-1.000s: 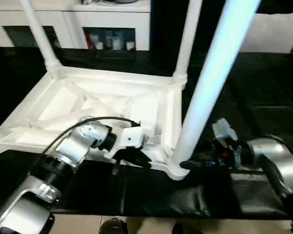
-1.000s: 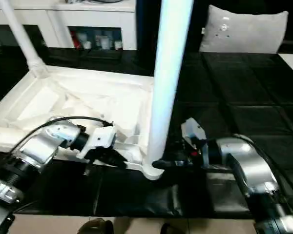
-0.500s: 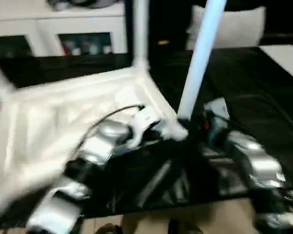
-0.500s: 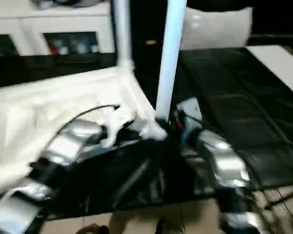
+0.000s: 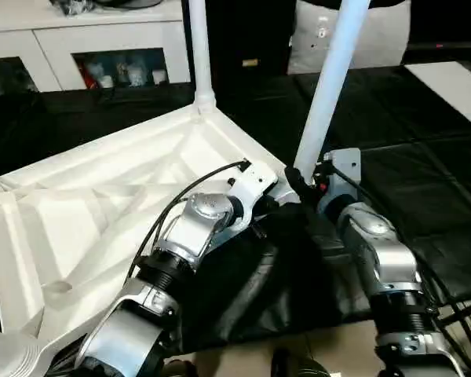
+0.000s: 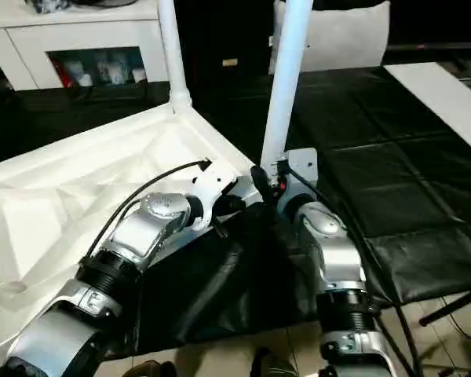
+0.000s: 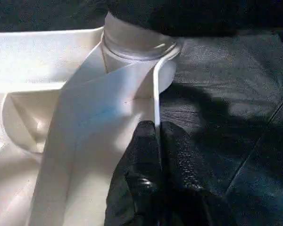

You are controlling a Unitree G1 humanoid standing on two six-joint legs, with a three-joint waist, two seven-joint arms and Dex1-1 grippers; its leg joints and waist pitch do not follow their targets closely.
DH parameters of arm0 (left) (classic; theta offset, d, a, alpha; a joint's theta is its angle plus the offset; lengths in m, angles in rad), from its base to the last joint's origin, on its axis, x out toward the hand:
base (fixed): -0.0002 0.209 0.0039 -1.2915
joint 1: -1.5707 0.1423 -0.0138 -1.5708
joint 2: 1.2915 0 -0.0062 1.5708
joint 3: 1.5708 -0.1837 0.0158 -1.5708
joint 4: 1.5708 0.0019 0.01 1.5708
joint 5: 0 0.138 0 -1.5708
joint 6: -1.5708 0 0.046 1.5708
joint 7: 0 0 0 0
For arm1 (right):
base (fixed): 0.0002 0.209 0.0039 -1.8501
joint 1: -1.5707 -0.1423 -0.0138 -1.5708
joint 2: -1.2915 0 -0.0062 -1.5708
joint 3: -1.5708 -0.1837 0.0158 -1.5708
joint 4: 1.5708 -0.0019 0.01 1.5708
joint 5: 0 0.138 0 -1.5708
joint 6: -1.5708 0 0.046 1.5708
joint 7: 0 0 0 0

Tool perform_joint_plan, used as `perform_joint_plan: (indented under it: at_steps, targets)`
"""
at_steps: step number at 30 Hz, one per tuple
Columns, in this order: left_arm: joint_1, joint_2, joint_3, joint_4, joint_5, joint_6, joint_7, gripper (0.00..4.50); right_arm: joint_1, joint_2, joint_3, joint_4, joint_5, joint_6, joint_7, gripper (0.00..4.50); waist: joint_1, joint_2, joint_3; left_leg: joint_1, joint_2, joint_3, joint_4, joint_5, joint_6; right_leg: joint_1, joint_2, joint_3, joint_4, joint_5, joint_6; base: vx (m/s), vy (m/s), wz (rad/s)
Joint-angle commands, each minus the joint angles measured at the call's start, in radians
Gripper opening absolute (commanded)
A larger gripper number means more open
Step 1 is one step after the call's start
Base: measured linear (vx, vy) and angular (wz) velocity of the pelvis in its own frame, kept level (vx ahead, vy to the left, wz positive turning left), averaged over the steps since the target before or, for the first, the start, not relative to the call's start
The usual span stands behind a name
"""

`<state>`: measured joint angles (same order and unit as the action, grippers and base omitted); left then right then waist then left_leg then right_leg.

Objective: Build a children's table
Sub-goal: Rotate leg to tighten

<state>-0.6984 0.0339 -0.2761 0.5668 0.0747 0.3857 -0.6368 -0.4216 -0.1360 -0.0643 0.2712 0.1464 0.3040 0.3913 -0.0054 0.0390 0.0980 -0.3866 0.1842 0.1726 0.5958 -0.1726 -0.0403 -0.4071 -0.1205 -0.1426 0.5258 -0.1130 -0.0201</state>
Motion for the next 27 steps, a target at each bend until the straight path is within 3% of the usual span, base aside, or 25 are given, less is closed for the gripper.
perform_joint_plan:
  at_steps: [1,6,11,15,18,19,20,21,22,24,27]
  targets:
    - [-0.015,0.022,-0.007,-0.056,0.000,-0.068,-0.046,0.00,0.025,-0.029,0.038,-0.040,0.035,-0.019,0.121,3.50,0.015,-0.019,-0.090,0.012,0.033,-0.013,-0.074,-0.291,0.080,0.059,-0.046,0.049,-0.046,-0.325,-0.169,0.000,0.000,0.00]
    - [0.010,0.105,-0.041,-0.072,-0.005,-0.121,-0.177,0.00,0.067,-0.172,0.045,-0.080,0.083,-0.022,0.346,4.01,0.049,-0.023,-0.093,0.004,0.033,-0.007,-0.064,-0.192,0.136,0.058,-0.044,0.057,-0.027,-0.300,-0.182,0.006,-0.010,0.00]
    - [0.018,0.176,-0.072,-0.058,-0.006,-0.211,-0.291,0.00,0.079,-0.282,0.050,-0.085,0.115,-0.029,0.511,4.43,0.064,-0.018,-0.091,0.010,0.038,-0.008,-0.064,-0.212,0.111,0.052,-0.041,0.057,-0.030,-0.358,-0.172,0.000,0.000,0.00]
    - [0.039,0.270,-0.122,-0.078,-0.030,-0.320,-0.507,0.00,0.080,-0.394,0.087,-0.092,0.140,-0.051,0.710,4.43,0.075,-0.022,-0.089,0.017,0.042,-0.009,-0.068,-0.255,0.086,0.051,-0.041,0.057,-0.033,-0.413,-0.162,0.000,0.000,0.00]
    - [0.045,0.311,-0.150,-0.087,-0.036,-0.372,-0.603,0.00,0.081,-0.433,0.109,-0.104,0.161,-0.055,0.809,4.43,0.079,-0.019,-0.084,0.022,0.048,-0.007,-0.072,-0.289,0.076,0.044,-0.038,0.061,-0.036,-0.438,-0.161,0.000,0.000,0.00]
    - [0.045,0.321,-0.156,-0.084,-0.034,-0.388,-0.622,0.00,0.079,-0.442,0.116,-0.105,0.167,-0.056,0.835,4.43,0.080,-0.024,-0.085,0.022,0.048,-0.006,-0.072,-0.292,0.072,0.044,-0.039,0.063,-0.035,-0.444,-0.160,0.000,0.000,0.00]
    - [0.044,0.332,-0.164,-0.084,-0.034,-0.407,-0.646,0.00,0.078,-0.450,0.124,-0.107,0.176,-0.054,0.867,4.43,0.087,-0.019,-0.083,0.027,0.050,-0.007,-0.074,-0.302,0.064,0.040,-0.042,0.066,-0.036,-0.465,-0.159,0.000,0.000,0.00]
    - [0.045,0.336,-0.168,-0.085,-0.035,-0.414,-0.657,0.00,0.077,-0.452,0.127,-0.109,0.180,-0.053,0.880,4.43,0.088,-0.025,-0.082,0.027,0.049,-0.006,-0.074,-0.311,0.064,0.040,-0.040,0.066,-0.039,-0.481,-0.155,0.000,0.000,0.00]
    - [0.046,0.346,-0.175,-0.088,-0.038,-0.430,-0.684,0.00,0.076,-0.458,0.136,-0.113,0.190,-0.048,0.910,4.15,0.094,-0.021,-0.083,0.033,0.051,-0.006,-0.074,-0.319,0.054,0.037,-0.042,0.068,-0.039,-0.489,-0.154,0.000,0.000,0.00]
    - [0.050,0.365,-0.191,-0.109,-0.052,-0.446,-0.743,0.00,0.077,-0.470,0.160,-0.129,0.210,-0.026,0.965,4.15,0.097,-0.023,-0.084,0.029,0.054,-0.007,-0.078,-0.314,0.049,0.040,-0.041,0.072,-0.033,-0.466,-0.162,0.000,0.000,0.00]
    - [0.052,0.376,-0.202,-0.125,-0.067,-0.461,-0.791,0.00,0.077,-0.482,0.190,-0.142,0.223,-0.007,1.016,3.76,0.098,-0.027,-0.086,0.027,0.053,-0.006,-0.077,-0.315,0.048,0.041,-0.043,0.074,-0.028,-0.456,-0.170,0.000,0.000,0.00]
